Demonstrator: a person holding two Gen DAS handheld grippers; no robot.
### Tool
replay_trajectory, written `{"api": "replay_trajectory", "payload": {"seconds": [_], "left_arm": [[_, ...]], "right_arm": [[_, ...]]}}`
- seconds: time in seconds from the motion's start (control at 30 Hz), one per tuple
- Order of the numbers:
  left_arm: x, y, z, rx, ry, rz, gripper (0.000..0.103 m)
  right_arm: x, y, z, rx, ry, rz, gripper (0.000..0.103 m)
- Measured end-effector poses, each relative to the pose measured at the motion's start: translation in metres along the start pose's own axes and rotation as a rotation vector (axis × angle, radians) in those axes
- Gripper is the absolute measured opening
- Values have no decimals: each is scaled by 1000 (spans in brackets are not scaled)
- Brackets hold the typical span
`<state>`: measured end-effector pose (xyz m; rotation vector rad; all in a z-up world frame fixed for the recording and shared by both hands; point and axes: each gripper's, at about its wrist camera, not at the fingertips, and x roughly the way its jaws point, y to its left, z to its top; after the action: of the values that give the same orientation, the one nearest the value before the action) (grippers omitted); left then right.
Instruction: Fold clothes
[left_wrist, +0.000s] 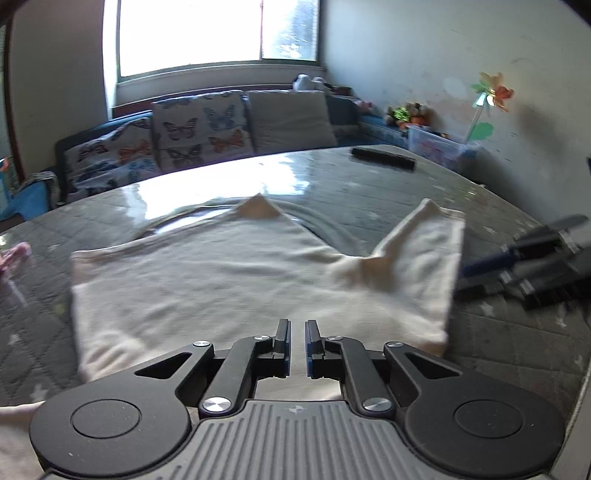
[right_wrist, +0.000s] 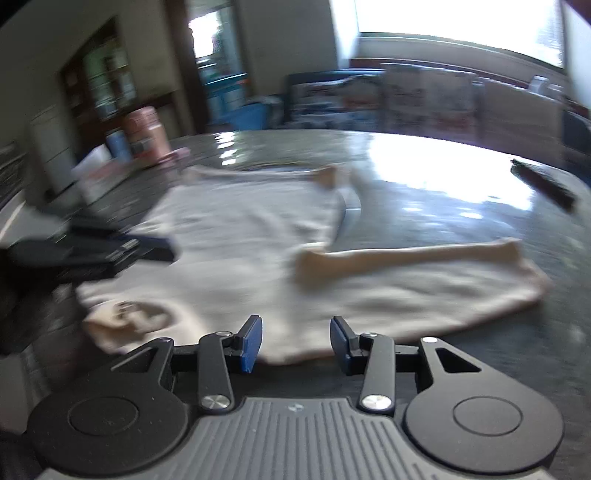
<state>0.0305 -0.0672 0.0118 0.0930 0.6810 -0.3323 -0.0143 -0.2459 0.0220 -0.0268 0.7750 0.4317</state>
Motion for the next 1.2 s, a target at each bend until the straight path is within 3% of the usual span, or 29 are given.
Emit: {"api": "replay_trajectory", "payload": {"seconds": [0.27,0.43,0.57,0.7,0.77,0.8,0.9,1.2], "left_arm": [[12,-30,-1,61,31,-55,12],[18,-38,-2,73,47,-65,12],[22,-40,-1,77,54,-68,12],[24,-41,-1,77,58,-70,13],[25,-41,-1,78,60,-69,16],[26,-41,-2,79,61,-68,17],[25,-41,-1,78,58,-70,17],[31,-42,-1,84,60,-76,17]], "right_arm": [[9,-89,1,205,-57,-282,40],[19,-132,5,326,-82,-368,40],[29,-143,4,364,-87,-395,38],[36,-147,4,372,-98,-422,29],[37,-148,6,376,-102,-427,21],[38,-148,6,376,-103,-427,12],[37,-149,8,382,-110,-426,5],[0,-124,24,329,-208,-380,4]]}}
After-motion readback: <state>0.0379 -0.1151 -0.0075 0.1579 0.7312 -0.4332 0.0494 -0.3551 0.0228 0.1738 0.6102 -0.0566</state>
